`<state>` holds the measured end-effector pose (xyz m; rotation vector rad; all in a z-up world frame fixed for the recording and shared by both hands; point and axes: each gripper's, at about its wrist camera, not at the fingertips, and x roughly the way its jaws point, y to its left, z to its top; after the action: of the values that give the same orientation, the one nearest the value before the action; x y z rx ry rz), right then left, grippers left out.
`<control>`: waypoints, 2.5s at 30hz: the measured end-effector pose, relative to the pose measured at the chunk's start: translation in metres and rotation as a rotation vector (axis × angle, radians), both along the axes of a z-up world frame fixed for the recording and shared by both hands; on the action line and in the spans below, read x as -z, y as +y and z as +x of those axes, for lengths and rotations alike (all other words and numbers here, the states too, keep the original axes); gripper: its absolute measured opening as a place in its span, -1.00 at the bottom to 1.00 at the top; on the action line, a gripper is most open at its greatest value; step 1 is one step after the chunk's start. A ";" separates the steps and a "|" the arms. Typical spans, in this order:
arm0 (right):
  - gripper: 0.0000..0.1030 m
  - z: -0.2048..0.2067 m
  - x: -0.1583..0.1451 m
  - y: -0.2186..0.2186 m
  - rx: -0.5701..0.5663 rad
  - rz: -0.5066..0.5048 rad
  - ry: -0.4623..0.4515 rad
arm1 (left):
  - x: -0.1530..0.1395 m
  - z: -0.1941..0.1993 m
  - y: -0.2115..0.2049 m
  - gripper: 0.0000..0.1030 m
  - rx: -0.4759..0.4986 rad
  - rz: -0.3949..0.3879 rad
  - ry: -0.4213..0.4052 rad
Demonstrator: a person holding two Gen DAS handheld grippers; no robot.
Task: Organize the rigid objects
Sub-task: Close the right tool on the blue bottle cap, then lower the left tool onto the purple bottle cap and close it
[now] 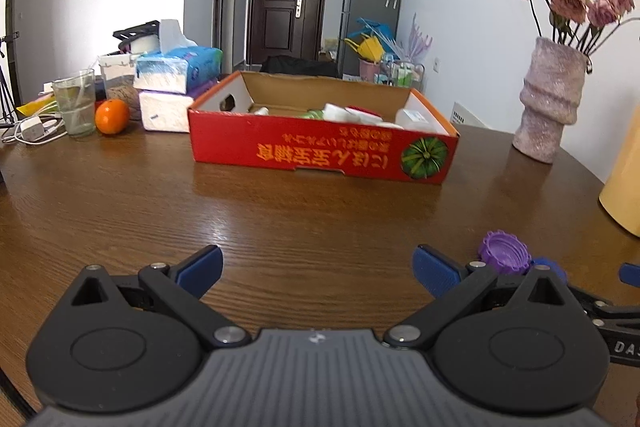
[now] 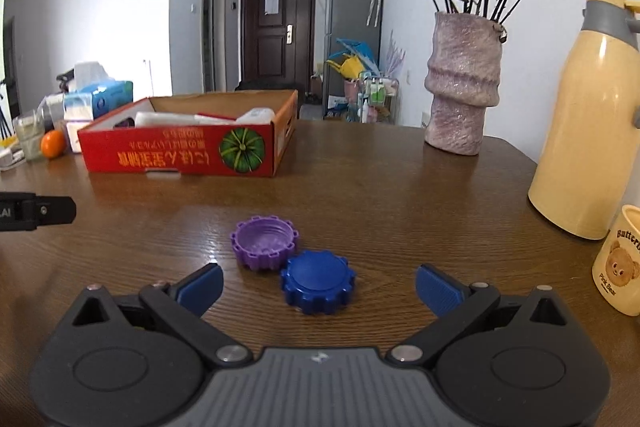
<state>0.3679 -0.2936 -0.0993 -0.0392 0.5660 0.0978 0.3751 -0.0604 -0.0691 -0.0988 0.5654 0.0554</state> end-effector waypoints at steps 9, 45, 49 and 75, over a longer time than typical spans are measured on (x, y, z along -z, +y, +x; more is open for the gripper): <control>0.65 0.029 0.019 -0.002 -0.031 -0.002 0.066 | 0.008 0.006 -0.017 1.00 0.027 0.005 0.028; 0.01 0.053 0.019 -0.116 0.081 0.147 0.016 | 0.032 0.061 -0.134 1.00 0.105 0.028 0.111; 0.01 0.055 0.019 -0.130 0.094 0.150 0.006 | 0.036 0.070 -0.146 1.00 0.074 0.036 0.120; 0.01 0.054 0.023 -0.134 0.103 0.139 -0.011 | 0.045 0.088 -0.173 0.07 0.033 0.099 0.130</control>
<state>0.4220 -0.4276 -0.1220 0.1239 0.5483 0.0364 0.4631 -0.2332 -0.1141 0.0110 0.6933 0.0585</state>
